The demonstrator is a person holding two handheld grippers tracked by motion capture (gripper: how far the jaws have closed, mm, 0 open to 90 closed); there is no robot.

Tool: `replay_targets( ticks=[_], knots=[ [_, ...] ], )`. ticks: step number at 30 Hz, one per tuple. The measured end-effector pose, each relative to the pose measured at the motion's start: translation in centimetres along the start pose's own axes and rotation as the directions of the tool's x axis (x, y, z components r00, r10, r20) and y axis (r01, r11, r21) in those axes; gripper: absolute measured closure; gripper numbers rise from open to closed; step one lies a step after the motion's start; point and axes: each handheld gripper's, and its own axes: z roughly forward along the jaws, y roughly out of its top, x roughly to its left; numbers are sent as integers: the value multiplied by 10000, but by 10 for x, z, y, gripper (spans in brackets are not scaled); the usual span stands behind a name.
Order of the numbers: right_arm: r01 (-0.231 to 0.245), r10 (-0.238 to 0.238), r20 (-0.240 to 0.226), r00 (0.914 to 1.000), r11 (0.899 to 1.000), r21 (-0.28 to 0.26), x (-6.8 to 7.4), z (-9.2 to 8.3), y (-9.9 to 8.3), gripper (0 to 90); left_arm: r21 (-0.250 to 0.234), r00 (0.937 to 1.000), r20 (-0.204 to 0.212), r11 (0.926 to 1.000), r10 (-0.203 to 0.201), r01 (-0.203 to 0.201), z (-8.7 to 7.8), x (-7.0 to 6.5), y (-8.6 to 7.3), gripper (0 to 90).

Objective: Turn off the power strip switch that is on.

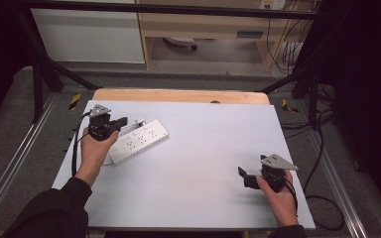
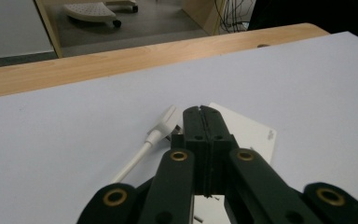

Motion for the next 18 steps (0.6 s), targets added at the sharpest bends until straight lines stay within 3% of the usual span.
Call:
replay_targets(
  ticks=[18],
  knots=[
    [74,-74,-111,9999,10000,30,2,0,0,44,811,9997,-82,9964,240,-233,16,-2,-11,900]
  ],
)
